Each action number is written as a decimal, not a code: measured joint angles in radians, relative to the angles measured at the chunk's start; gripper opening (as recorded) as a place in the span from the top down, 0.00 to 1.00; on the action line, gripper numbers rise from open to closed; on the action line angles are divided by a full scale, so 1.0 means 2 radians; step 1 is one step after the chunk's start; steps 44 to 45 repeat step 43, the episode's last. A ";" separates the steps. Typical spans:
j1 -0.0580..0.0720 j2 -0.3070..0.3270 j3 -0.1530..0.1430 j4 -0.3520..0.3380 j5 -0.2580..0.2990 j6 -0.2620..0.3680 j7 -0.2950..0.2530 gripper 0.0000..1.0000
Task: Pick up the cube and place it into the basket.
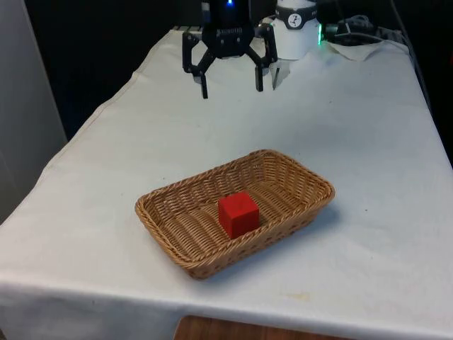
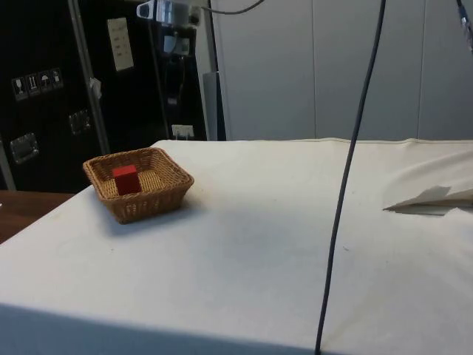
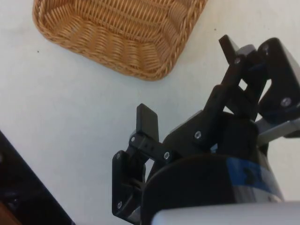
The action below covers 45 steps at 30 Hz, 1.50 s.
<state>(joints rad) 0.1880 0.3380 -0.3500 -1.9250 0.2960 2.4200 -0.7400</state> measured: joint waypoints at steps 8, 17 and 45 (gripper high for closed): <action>0.000 -0.042 0.000 -0.045 0.000 0.014 -0.007 0.00; 0.000 -0.075 -0.001 -0.080 0.000 0.024 -0.012 0.00; 0.001 -0.144 0.004 -0.159 0.000 0.064 0.009 0.00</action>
